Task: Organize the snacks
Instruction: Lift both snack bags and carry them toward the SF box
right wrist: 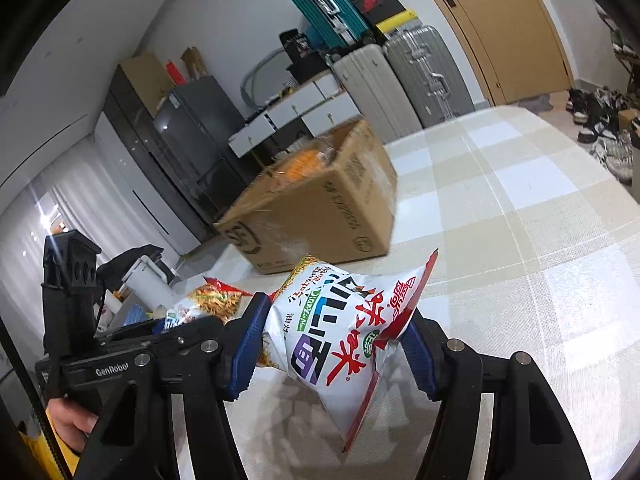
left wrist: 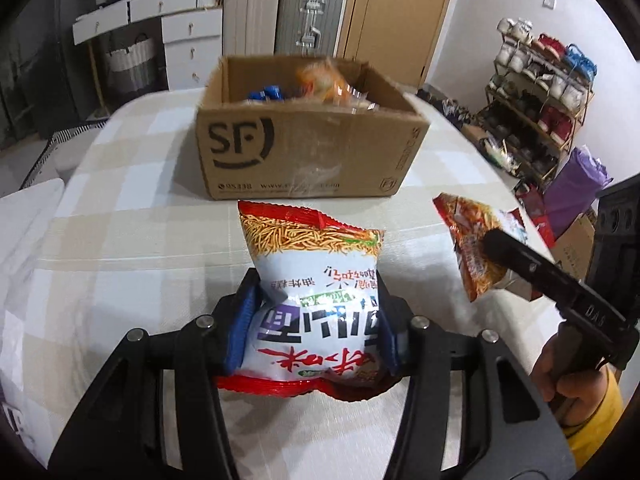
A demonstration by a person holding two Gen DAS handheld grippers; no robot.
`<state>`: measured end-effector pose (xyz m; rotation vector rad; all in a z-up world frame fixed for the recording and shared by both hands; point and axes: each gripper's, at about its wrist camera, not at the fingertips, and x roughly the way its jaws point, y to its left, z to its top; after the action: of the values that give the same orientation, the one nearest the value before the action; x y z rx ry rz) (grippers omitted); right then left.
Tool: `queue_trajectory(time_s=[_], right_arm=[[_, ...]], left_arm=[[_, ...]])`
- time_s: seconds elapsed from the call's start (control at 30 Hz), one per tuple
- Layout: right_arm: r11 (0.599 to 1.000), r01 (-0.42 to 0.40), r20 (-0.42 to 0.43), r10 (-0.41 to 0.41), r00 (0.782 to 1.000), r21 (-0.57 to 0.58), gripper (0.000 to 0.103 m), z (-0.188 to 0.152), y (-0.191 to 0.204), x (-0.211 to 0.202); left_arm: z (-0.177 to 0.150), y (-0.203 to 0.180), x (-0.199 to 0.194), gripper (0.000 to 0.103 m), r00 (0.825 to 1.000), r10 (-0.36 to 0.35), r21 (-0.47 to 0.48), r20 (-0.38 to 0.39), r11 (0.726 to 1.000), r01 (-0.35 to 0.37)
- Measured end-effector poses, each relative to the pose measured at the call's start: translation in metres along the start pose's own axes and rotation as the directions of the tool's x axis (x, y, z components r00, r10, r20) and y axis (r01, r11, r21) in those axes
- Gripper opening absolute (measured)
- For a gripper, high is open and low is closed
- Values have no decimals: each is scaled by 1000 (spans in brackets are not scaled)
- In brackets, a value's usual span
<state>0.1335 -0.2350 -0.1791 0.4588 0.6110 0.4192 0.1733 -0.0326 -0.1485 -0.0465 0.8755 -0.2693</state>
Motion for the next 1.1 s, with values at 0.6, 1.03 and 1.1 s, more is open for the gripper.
queue_trajectory(time_s=[0.6,1.03,1.1], right_arm=[[987,-42,131,63,989,-154,64,10,107,-107],[975,-35,161,72,984,-220,64,-1,141,-151],[974,-30,165,68,984,-225,64,0,143,-152]], left_arm=[[-35,-7,-181,49,974,-75,19,215,997,72],[-71,1,-275,49,950,-108,5,292,994,111],[-70,5,-278,49,949,-106,0,297,994,111]])
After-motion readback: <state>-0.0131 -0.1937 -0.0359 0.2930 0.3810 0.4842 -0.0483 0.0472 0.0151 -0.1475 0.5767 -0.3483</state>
